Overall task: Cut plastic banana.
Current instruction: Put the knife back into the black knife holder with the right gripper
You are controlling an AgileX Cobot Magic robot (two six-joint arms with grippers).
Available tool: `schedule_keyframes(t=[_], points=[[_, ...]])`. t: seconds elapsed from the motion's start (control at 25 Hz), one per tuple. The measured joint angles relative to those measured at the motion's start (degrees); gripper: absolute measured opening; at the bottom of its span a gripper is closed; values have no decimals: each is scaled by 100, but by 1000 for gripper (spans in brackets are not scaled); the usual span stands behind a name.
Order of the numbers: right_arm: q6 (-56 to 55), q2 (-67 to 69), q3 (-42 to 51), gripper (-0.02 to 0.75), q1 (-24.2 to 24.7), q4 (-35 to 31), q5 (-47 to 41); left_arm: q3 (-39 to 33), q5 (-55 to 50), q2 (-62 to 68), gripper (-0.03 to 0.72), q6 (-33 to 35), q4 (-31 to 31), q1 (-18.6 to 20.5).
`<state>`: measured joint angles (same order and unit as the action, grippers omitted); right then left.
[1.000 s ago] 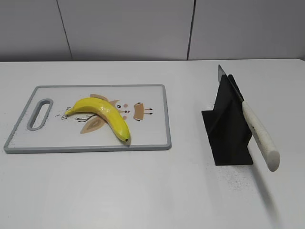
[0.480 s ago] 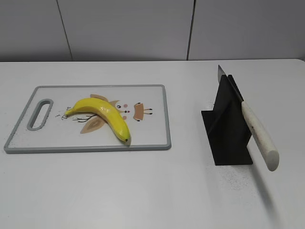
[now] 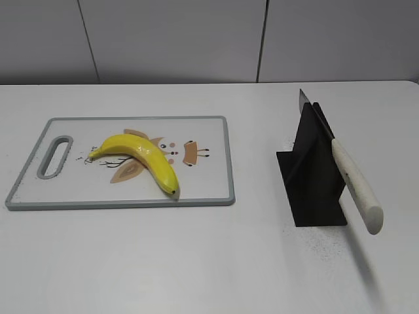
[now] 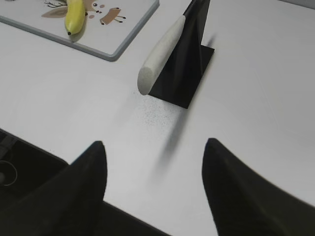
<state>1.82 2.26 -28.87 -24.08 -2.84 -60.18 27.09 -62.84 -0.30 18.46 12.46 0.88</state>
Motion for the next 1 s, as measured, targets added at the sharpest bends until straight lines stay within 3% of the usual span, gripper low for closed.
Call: schedule_keyframes(t=[0.2, 0.68, 1.0], points=[[0, -226, 0, 430, 149, 0, 5, 0, 0, 0, 514, 0, 0, 0], [0, -264, 0, 380, 1783, 0, 2, 0, 0, 0, 504, 0, 0, 0], [0, -269, 0, 377, 1968, -12, 2, 0, 0, 0, 501, 0, 0, 0]])
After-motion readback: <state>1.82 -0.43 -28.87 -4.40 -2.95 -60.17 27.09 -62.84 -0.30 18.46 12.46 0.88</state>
